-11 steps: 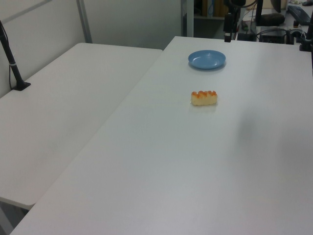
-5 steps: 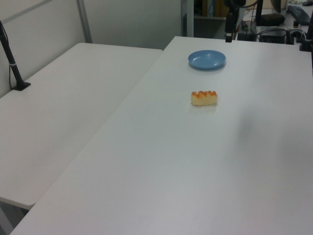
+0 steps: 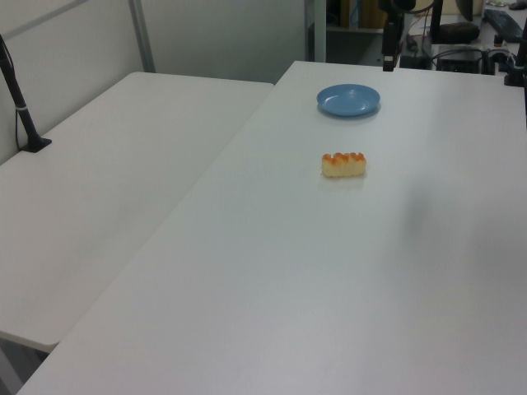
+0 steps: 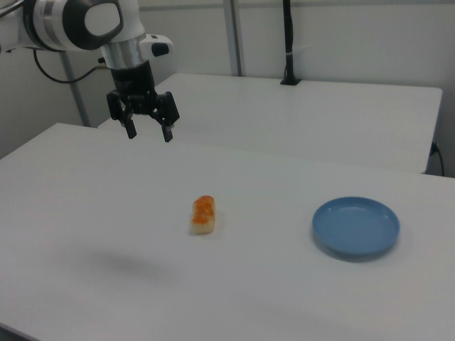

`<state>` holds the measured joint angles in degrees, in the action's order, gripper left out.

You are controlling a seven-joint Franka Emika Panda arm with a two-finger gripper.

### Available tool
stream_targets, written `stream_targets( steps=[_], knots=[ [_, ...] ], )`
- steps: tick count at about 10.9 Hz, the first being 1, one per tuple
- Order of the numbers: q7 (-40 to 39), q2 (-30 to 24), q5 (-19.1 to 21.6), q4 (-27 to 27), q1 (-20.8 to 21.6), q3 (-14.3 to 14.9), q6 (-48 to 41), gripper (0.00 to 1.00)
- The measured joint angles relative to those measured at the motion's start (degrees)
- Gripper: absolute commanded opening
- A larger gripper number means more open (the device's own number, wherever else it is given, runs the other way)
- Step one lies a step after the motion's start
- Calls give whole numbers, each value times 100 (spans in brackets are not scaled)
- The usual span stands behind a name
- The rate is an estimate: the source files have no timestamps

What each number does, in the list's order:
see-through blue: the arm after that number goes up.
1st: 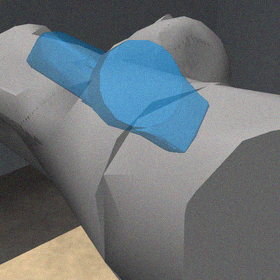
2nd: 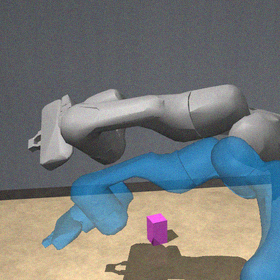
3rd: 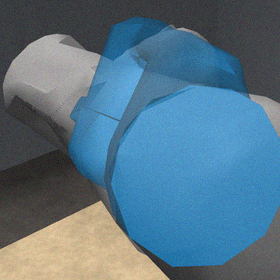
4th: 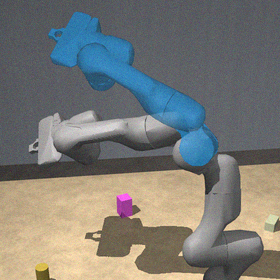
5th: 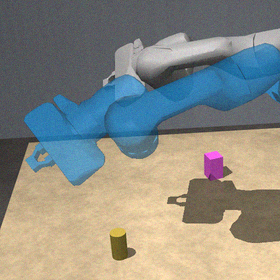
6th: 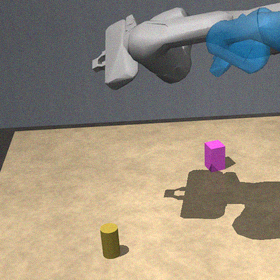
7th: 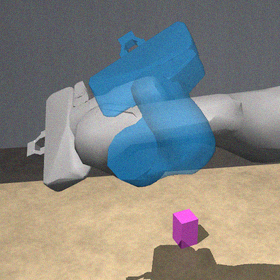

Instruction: Put the bread onto the plate

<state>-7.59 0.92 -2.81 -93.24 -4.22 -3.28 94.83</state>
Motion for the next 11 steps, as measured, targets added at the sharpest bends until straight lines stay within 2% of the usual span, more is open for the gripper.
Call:
stream_targets(
  steps=[5,8,11],
  knots=[
    [-130,6,-375,-72,2,0,-56,100],
    [-553,35,-544,-301,-1,3,-61,100],
    [-627,325,-545,-631,-2,8,550,100]
  ],
)
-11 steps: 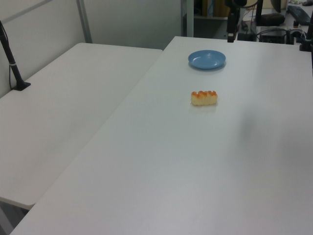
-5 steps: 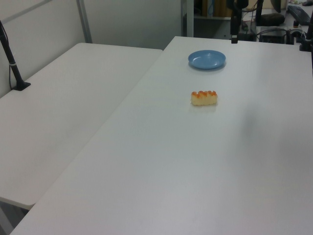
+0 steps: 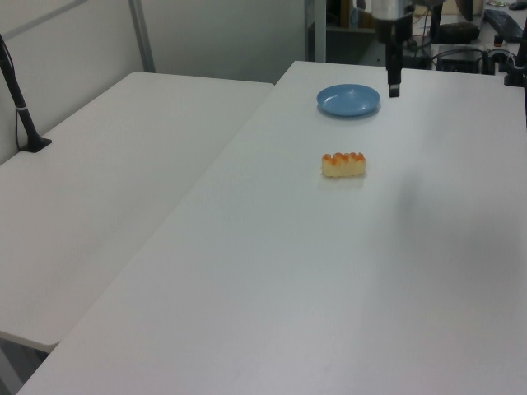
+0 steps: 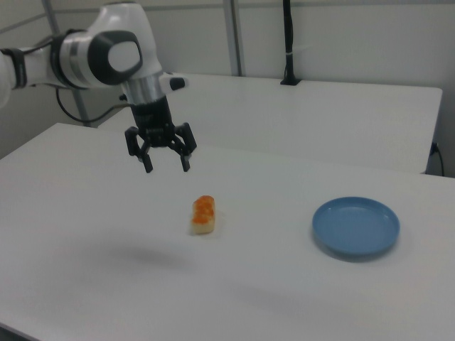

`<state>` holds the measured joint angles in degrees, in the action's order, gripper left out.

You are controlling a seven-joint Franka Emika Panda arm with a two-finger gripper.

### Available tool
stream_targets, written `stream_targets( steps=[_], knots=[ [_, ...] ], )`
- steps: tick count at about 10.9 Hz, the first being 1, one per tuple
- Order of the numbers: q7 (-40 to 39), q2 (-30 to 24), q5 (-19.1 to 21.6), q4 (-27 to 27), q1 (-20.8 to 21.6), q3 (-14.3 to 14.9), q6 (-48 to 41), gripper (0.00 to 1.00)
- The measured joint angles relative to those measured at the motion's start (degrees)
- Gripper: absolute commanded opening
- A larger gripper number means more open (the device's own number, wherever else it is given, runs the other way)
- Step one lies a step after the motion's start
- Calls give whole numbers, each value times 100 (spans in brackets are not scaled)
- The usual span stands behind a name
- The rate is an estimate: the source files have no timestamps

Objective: Put the bread onto the plate
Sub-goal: 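Lower the open gripper down over the glazed bread roll, then close the gripper on the bread roll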

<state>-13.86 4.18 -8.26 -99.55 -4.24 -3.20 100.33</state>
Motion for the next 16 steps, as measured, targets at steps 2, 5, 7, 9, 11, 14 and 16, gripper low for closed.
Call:
stream_targets(
  steps=[2,5,7,9,11,14,16],
  knots=[
    [-2,343,0,-102,-6,28,556,100],
    [-2,912,0,-138,-11,38,1278,100],
    [-2,1279,0,-141,-11,38,1650,100],
    [-2,1603,0,-143,-8,37,2004,100],
    [150,1881,0,-143,0,33,2393,68],
    [291,2141,-6,-141,4,20,2653,23],
    [344,2144,-6,-120,5,17,2653,21]
  ],
)
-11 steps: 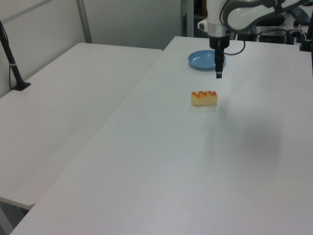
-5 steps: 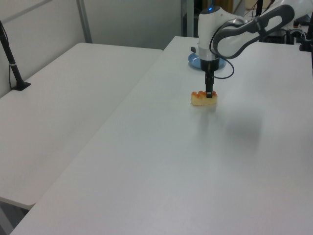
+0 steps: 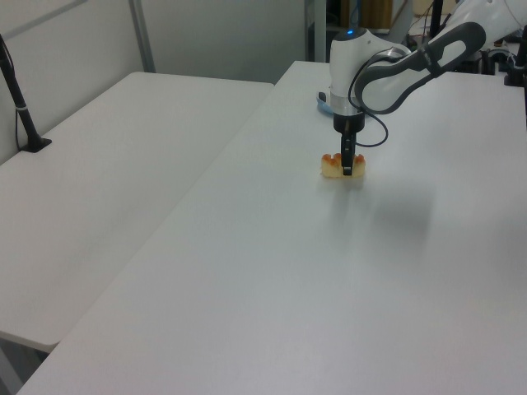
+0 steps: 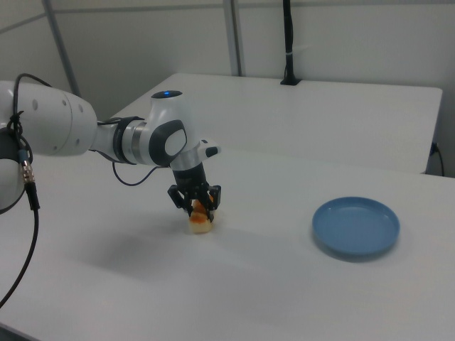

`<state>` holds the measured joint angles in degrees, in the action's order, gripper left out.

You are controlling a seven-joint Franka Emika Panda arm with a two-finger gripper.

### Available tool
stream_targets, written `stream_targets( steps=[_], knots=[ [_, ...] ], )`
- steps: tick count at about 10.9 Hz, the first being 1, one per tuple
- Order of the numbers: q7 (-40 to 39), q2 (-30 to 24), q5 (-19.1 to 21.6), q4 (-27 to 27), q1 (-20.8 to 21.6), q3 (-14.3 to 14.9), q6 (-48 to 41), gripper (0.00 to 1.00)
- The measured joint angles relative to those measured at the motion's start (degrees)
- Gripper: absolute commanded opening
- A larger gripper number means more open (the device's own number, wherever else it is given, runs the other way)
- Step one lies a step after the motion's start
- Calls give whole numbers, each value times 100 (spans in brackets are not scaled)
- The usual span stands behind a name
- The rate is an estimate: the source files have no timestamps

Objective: Put the bread onto the plate
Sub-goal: 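Carry the bread roll over to the blue plate and lower it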

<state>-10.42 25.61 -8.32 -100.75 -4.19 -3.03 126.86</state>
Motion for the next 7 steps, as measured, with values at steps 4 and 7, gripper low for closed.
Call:
stream_targets(
  steps=[4,7],
  knots=[
    [37,-286,0,483,-374,43,-321,21],
    [-36,-365,0,1028,-1015,78,-453,21]
  ],
)
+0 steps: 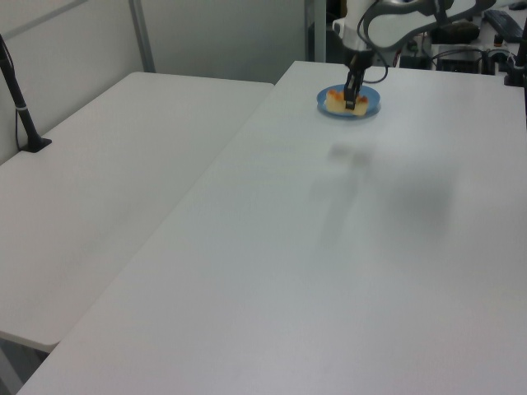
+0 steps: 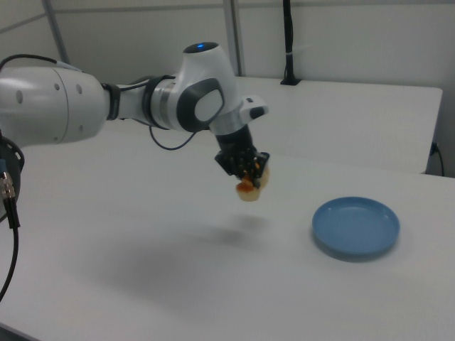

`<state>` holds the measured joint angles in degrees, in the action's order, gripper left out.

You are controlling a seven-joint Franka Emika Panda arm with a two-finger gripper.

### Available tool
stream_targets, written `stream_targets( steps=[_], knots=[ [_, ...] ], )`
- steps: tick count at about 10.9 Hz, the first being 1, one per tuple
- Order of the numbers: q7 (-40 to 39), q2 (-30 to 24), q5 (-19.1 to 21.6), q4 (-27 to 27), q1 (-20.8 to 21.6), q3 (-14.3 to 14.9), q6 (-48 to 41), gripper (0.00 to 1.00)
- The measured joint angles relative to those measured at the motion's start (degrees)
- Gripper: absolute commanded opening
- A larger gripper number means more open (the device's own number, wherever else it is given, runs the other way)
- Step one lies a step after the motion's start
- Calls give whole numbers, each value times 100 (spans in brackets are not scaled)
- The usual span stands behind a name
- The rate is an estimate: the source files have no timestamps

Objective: Put the bread onto the plate
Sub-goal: 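Carry the bread roll over to the blue plate and lower it, then open the gripper to release the bread and lift away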

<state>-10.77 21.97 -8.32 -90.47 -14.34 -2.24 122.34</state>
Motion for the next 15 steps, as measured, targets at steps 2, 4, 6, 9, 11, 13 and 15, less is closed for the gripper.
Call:
stream_targets(
  steps=[2,4,6,9,11,13,15],
  knots=[
    [-4,154,0,369,-420,13,0,21],
    [-6,519,-3,867,-821,22,98,21],
    [-7,963,-3,1103,-1164,26,827,22],
    [-8,1664,-9,1426,-1418,46,1352,23],
    [-8,1856,-10,1538,-1417,71,1353,27],
    [-8,1962,-11,1540,-1400,71,1462,62],
    [-3,2091,-11,1538,-1385,71,1738,100]
  ],
)
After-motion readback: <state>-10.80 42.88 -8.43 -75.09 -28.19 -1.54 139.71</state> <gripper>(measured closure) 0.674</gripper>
